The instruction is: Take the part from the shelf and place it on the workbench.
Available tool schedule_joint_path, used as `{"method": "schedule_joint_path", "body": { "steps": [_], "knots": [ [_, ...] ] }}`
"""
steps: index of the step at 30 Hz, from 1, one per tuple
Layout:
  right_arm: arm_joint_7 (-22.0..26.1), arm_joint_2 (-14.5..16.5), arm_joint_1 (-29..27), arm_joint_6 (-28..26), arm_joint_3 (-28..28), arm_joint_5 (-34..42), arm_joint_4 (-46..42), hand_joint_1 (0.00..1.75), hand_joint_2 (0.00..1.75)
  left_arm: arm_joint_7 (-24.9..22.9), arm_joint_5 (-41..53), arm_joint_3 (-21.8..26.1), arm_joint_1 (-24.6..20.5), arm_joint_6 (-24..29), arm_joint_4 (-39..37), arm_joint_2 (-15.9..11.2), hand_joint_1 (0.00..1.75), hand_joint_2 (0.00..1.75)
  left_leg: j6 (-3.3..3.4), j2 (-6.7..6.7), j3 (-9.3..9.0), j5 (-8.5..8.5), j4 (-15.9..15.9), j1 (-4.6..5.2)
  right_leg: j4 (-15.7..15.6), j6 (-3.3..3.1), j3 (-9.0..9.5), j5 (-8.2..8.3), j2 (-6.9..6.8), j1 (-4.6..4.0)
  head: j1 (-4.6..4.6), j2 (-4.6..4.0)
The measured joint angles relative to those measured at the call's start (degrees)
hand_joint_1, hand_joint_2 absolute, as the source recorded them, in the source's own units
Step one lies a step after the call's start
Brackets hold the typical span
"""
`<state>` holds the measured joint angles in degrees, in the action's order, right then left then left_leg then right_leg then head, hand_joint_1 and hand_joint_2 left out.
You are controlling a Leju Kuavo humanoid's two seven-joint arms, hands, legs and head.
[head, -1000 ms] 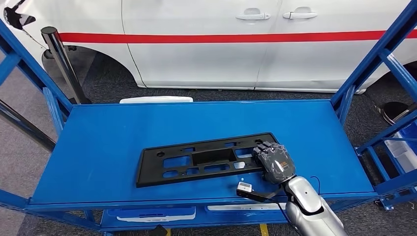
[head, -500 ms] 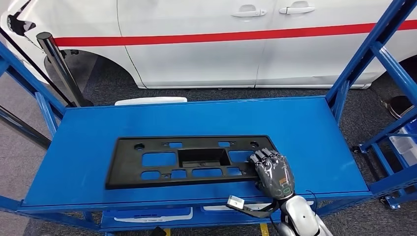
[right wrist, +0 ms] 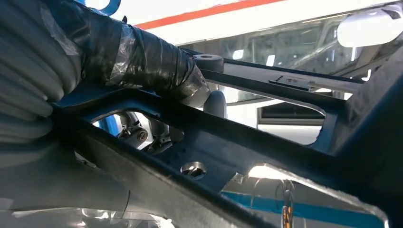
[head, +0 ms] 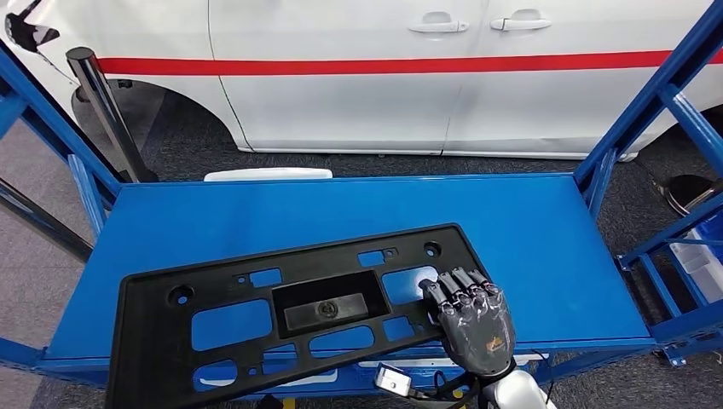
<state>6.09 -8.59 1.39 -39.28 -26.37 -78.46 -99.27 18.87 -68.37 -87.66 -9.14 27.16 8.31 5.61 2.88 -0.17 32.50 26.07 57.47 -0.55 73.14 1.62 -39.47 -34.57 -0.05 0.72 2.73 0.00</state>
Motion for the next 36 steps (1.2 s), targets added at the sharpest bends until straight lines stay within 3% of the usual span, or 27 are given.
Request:
{"method": "schedule_joint_path", "body": {
  "steps": [1, 2, 5, 6, 8, 10, 12, 15, 16, 17, 19, 21, 22, 26, 28, 30, 31, 32, 33, 34, 36],
  "knots": [
    [-0.5, 0.0, -0.5, 0.0, -0.1, -1.0, -0.5, 1.72, 1.75, 0.4, -0.1, 0.2, 0.1, -0.1, 0.0, 0.0, 0.0, 0.0, 0.01, -0.02, 0.01, 0.05, 0.1, 0.0, 1.6, 0.11, -0.81, -0.03, 0.0, 0.11, 0.0, 0.0],
    [-0.9, 0.1, -0.9, 0.0, -0.2, -1.9, -1.1, 1.71, 1.75, 0.8, -0.3, 0.3, 0.2, -0.3, 0.0, 0.0, 0.0, 0.0, -0.02, -0.07, -0.01, 0.13, 0.2, -0.02, 0.9, 0.17, -0.54, 1.07, -0.01, 0.24, 0.01, 0.0],
    [-1.7, 0.4, -1.5, 0.0, -0.8, -3.2, -2.5, 1.71, 1.75, 1.6, -0.5, 0.7, 0.3, -0.8, 0.0, 0.0, 0.0, 0.0, -0.5, -0.22, -0.03, 0.6, 0.8, 0.04, -10.0, 0.03, 4.65, 6.33, -0.01, 0.45, 0.01, 0.0],
    [-1.8, 0.5, -1.7, 0.0, -1.0, -3.4, -2.9, 1.71, 1.75, 1.7, -0.6, 0.7, 0.3, -0.9, 0.0, 0.0, 0.0, 0.0, -0.77, -0.24, 0.05, 0.73, 1.0, 0.14, -12.5, -0.17, 5.79, 7.01, 0.02, 0.36, -0.01, 0.0],
    [-1.9, 0.8, -1.9, 0.0, -1.2, -3.5, -3.4, 1.72, 1.75, 1.8, -0.6, 0.8, 0.4, -0.9, 0.0, 0.0, 0.0, 0.0, -1.38, -0.24, 0.15, 0.79, 1.1, 0.31, -13.6, -0.71, 6.24, 7.02, 0.12, 0.02, -0.03, 0.0],
    [-2.0, 0.9, -2.0, -0.1, -1.3, -3.6, -3.8, 1.73, 1.75, 2.1, -0.7, 0.9, 0.4, -1.0, 0.0, 0.0, 0.0, 0.87, -2.05, -0.22, 0.15, 0.97, 1.2, 0.16, -13.9, -1.44, 6.31, 7.25, 0.14, 0.12, -0.03, 0.0],
    [-2.0, 1.1, -2.1, -0.1, -1.4, -3.8, -4.0, 1.73, 1.75, 2.7, -0.9, 1.0, 0.4, -1.1, 0.0, 0.0, 0.0, 1.75, -2.68, -0.18, 1.35, 3.04, 4.0, -0.01, -14.2, -2.23, 6.43, 7.49, 0.04, 0.32, -0.06, 0.0],
    [-2.2, 1.4, -2.3, -0.1, -2.1, -4.3, -4.1, 1.72, 1.75, 3.5, -1.1, 1.2, 0.6, -1.4, 0.0, 0.0, 0.0, 1.75, -3.25, -0.14, 6.24, 8.4, 14.8, -0.12, -14.2, -2.69, 6.32, 7.52, -0.1, 0.19, -0.09, 0.0],
    [-2.3, 1.4, -2.4, -0.1, -2.5, -4.5, -4.1, 1.72, 1.75, 3.7, -1.1, 1.3, 0.7, -1.5, 0.0, 0.0, 0.0, 1.75, -3.28, -0.14, 7.17, 8.78, 16.9, -0.13, -14.2, -2.72, 6.32, 7.51, -0.11, 0.11, -0.09, 0.0],
    [-2.4, 1.5, -2.5, -0.1, -2.8, -4.7, -4.1, 1.73, 1.75, 3.8, -1.1, 1.3, 0.8, -1.7, 0.0, 0.0, 0.0, 1.75, -3.21, -0.14, 7.03, 7.97, 16.7, -0.12, -14.2, -2.73, 6.37, 7.5, -0.09, 0.05, -0.09, 0.0],
    [-2.5, 1.6, -2.6, -0.1, -3.5, -5.0, -4.1, 1.73, 1.75, 4.0, -1.2, 1.5, 0.8, -2.2, 0.0, -0.1, 0.0, 1.75, -2.79, -0.13, 3.92, 4.04, 10.4, -0.09, -14.2, -2.68, 6.58, 7.42, -0.01, -0.03, -0.09, 0.0],
    [-2.9, 1.8, -2.6, -0.1, -4.1, -5.1, -4.1, 1.73, 1.75, 4.2, -1.7, 1.7, 0.8, -2.4, 0.0, -0.1, 0.0, 1.75, -2.26, -0.14, 0.6, 1.51, 3.4, 0.14, -14.0, -2.42, 6.57, 7.33, 0.06, -0.23, -0.09, 0.0],
    [-3.1, 1.9, -2.6, -0.1, -4.3, -5.1, -4.2, 1.73, 1.75, 4.3, -2.0, 1.9, 0.8, -2.5, 0.0, -0.1, 0.0, 1.75, -2.05, -0.16, -0.16, 1.15, 1.6, 0.28, -14.0, -2.22, 6.47, 7.34, 0.07, -0.3, -0.08, 0.0],
    [-3.5, 1.9, -2.6, -0.1, -4.9, -5.0, -4.4, 1.73, 1.75, 4.4, -2.3, 2.2, 0.9, -2.6, 0.0, -0.2, 0.0, 1.75, -0.97, -0.14, -0.46, 0.81, 0.4, 0.1, -13.5, -1.08, 6.22, 6.91, 0.06, -0.32, -0.04, 0.0],
    [-3.6, 1.9, -2.5, -0.1, -5.0, -4.8, -4.5, 1.73, 1.75, 4.0, -2.2, 2.2, 0.8, -2.2, 0.0, -0.2, 0.0, 1.75, -0.32, -0.03, -0.62, 0.5, 0.0, -0.14, -9.2, -0.69, 4.37, 4.07, 0.06, -0.18, -0.02, 0.0],
    [-4.0, 1.9, -2.5, -0.1, -5.0, -4.4, -4.5, 1.73, 1.75, 2.8, -1.9, 2.3, 0.8, -1.1, 0.0, -0.1, 0.0, 1.75, -0.11, 0.02, -0.49, 0.49, 0.0, -0.09, -1.7, -0.36, 0.85, 0.5, 0.06, -0.02, 0.0, 0.0],
    [-4.2, 1.9, -2.5, -0.1, -5.0, -4.2, -4.4, 1.73, 1.75, 2.1, -1.8, 2.2, 0.9, -0.3, 0.0, -0.1, 0.0, 1.75, -0.1, 0.03, -0.45, 0.51, 0.1, -0.07, 1.0, -0.2, -0.43, -0.2, 0.06, 0.09, 0.0, 0.0],
    [-4.4, 1.9, -2.5, -0.1, -5.0, -4.0, -4.3, 1.73, 1.75, 1.6, -1.7, 2.2, 0.9, 0.4, 0.0, -0.1, 0.0, 1.75, -0.12, 0.02, -0.42, 0.54, 0.2, -0.07, 1.7, -0.07, -0.81, 0.19, 0.05, 0.2, 0.0, 0.0],
    [-4.6, 1.9, -2.5, -0.1, -5.0, -3.7, -4.2, 1.73, 1.75, 1.2, -1.8, 2.2, 0.9, 1.1, 0.0, -0.1, 0.0, 1.75, -0.17, -0.03, -0.42, 0.62, 0.3, -0.08, 0.0, 0.0, 0.01, 1.71, 0.04, 0.35, -0.01, 0.0],
    [-4.7, 1.9, -2.5, -0.1, -5.0, -3.4, -4.1, 1.73, 1.75, 1.0, -1.7, 2.3, 0.9, 1.6, 0.0, 0.0, 0.0, 1.75, -0.27, -0.1, -0.45, 0.75, 0.5, -0.09, -3.6, 0.02, 1.79, 3.87, 0.03, 0.5, 0.0, 0.0],
    [-4.8, 1.9, -2.4, -0.1, -5.0, -2.8, -4.0, 1.73, 1.75, 0.5, -1.7, 2.2, 0.9, 2.5, 0.0, 0.0, 0.0, 1.75, -0.71, -0.24, -0.34, 1.08, 1.1, 0.07, -10.8, -0.17, 5.31, 6.55, 0.08, 0.51, -0.01, 0.0]
  ]
}}
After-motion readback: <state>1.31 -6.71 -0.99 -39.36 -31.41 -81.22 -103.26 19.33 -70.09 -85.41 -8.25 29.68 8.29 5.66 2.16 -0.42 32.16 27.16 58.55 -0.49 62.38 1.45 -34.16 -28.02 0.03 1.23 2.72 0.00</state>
